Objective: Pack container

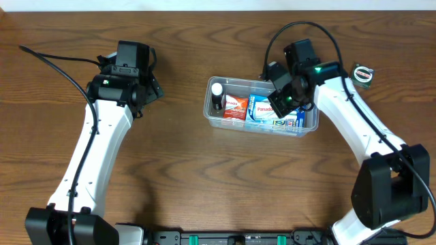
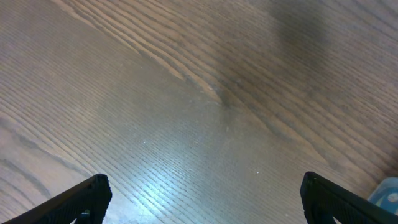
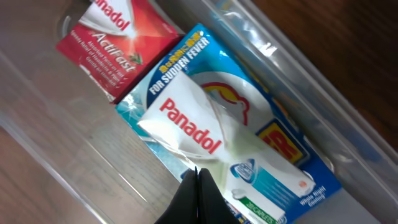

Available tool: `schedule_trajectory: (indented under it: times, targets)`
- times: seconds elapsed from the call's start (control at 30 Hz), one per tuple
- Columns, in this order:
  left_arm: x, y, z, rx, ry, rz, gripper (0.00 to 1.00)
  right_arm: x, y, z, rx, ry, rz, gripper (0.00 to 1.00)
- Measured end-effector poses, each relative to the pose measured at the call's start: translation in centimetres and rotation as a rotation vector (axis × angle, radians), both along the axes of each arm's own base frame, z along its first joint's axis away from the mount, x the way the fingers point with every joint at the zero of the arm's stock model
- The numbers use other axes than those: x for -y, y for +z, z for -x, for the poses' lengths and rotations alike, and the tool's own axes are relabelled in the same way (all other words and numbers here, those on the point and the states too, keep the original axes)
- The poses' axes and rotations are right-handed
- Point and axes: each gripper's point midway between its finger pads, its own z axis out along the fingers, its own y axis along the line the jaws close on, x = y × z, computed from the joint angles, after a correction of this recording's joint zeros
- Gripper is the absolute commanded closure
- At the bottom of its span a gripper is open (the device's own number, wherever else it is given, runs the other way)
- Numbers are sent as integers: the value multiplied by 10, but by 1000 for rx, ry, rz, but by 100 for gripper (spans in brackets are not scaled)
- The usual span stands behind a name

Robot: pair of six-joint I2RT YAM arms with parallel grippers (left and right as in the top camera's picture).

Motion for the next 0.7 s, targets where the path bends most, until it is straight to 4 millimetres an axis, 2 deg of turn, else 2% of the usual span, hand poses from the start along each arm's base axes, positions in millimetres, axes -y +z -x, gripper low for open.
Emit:
schedule_trajectory:
  times: [0.2,0.43,0.7]
  targets:
    - [0,0,0,0,0,0,2,15,-2,-6,11,-110,67,99]
    - [0,0,0,0,0,0,2,21,-5,-11,23,-177,90,99]
    - [0,0,0,0,0,0,2,21,-31,-9,-3,-186,90,99]
